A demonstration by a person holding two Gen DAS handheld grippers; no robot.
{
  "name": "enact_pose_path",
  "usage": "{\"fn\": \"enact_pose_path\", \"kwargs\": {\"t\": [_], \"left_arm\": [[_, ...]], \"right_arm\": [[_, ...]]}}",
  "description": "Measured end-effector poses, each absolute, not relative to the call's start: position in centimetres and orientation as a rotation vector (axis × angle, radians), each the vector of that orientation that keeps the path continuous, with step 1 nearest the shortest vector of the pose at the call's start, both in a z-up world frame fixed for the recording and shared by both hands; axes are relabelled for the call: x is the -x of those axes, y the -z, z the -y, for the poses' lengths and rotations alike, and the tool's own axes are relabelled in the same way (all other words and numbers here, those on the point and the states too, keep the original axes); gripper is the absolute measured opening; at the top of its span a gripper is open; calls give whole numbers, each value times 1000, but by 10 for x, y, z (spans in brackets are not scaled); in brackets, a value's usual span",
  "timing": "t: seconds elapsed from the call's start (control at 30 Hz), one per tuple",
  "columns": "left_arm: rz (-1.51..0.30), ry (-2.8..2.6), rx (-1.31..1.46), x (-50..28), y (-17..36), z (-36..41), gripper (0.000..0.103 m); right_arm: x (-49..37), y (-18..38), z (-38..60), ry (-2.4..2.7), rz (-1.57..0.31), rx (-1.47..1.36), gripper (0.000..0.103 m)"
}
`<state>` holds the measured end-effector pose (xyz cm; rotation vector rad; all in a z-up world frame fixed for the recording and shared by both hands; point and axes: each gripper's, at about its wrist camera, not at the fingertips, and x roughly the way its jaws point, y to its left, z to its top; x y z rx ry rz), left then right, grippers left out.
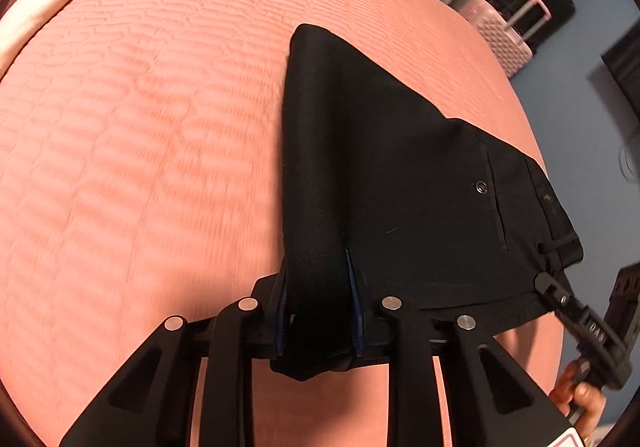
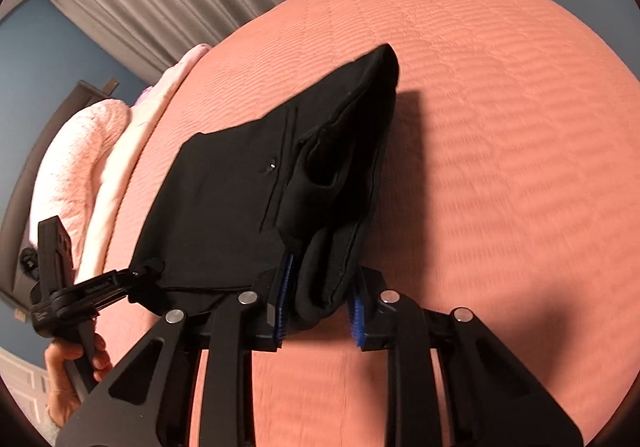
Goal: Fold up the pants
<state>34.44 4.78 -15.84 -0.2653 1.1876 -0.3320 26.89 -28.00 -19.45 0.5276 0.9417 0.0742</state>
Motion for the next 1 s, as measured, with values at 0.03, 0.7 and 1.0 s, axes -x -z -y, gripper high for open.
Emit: {"fn": "enact_pose_path", "kwargs": {"t": [0.03,0.7,1.0], "left_arm": [[-1194,342,262,-330,159,-51,21],[-774,76,-127,-209,48,-8,70],[-793,121,-77,-189,23,6,70]], "right_arm": [[-250,194,276,-76,-950,-528,23],[-155,79,171,294,-616,55,87],[-137,53,160,320,-596,-65,87]]}}
